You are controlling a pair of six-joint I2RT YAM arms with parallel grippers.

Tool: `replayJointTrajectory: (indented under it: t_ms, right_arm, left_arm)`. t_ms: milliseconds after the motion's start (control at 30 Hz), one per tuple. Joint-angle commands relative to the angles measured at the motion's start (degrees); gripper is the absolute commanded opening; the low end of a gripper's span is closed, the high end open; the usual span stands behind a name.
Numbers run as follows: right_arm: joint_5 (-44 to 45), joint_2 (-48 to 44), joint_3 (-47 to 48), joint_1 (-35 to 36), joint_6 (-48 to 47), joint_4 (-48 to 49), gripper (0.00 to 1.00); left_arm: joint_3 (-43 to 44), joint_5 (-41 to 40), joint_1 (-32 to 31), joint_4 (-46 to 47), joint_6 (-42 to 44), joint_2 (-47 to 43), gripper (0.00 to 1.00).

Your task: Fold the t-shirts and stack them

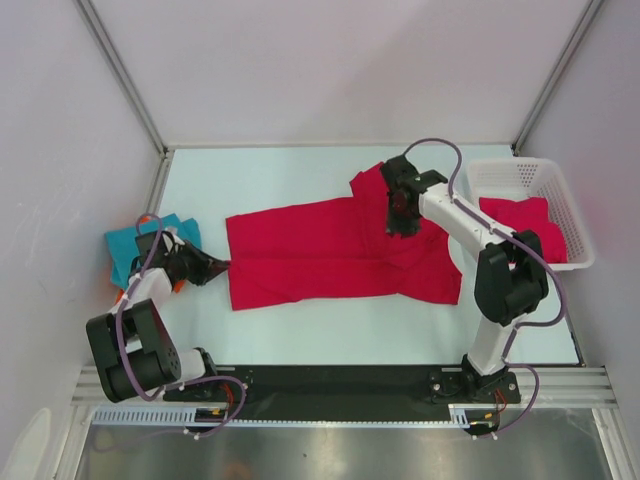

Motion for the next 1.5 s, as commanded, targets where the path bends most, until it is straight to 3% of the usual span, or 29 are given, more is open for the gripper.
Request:
replayJointTrajectory:
  t_ms: [0, 300, 633, 1467]
  right_arm:
    - [-0.04, -5.16, -6.53, 2.22, 3.22, -1.31, 0.32]
    - [1.10, -9.30, -12.35, 3.37, 4.90, -2.02, 0.31]
    - [1.81, -7.72, -14.38, 3.37, 4.11, 0.00, 0.31]
    - [2.16, -0.43, -15.78, 2.15, 1.82, 4.92, 0.31]
  left_arm:
    - [0.94, 2.14, 0.74, -1.62, 4.71, 0.99, 0.05]
    - [-0.20, 1.61, 0.74, -3.03, 4.10, -0.32, 0.13]
    - [0.67, -0.50, 0.74, -5.66, 5.76, -2.17, 0.21]
    - [1.02, 0.64, 0.74, -4.79, 5.50, -1.82, 0.20]
